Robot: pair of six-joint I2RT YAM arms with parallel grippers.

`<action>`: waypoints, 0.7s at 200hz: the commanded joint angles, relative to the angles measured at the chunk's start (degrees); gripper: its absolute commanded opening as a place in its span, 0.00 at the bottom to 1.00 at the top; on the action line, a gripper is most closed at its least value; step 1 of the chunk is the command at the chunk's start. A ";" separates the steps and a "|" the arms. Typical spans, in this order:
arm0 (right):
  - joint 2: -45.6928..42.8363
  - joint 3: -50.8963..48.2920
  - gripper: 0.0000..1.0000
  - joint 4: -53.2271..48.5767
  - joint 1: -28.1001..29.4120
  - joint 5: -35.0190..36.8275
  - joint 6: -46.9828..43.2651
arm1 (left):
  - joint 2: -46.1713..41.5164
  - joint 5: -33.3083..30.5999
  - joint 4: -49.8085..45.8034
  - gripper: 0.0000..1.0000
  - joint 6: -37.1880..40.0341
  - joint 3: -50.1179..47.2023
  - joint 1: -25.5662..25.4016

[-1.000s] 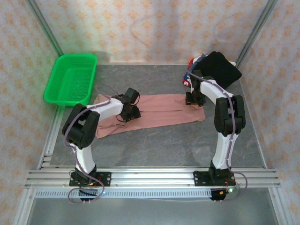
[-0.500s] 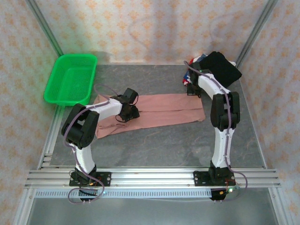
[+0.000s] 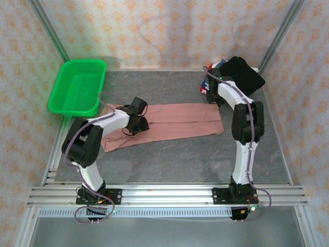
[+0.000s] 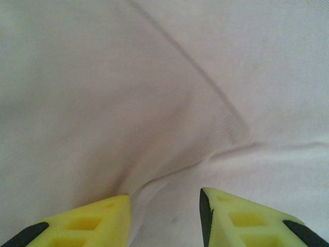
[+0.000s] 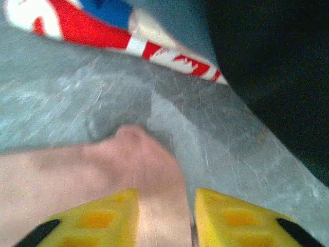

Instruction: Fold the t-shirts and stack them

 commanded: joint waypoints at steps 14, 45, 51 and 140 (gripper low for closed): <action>-11.45 -6.15 0.41 -0.57 0.67 -10.40 1.91 | -10.82 -2.99 -7.75 0.42 -1.74 -0.75 0.31; -10.21 -13.60 0.41 1.78 0.74 -16.09 2.53 | -9.28 -5.06 -9.66 0.41 -5.03 -3.34 4.15; -8.80 -13.45 0.40 1.54 0.76 -16.10 2.66 | -8.31 -5.87 -9.62 0.41 -5.27 -3.70 5.23; -9.85 -28.13 0.35 1.14 0.85 -11.41 12.16 | 19.33 -15.74 -13.05 0.40 0.21 17.44 9.01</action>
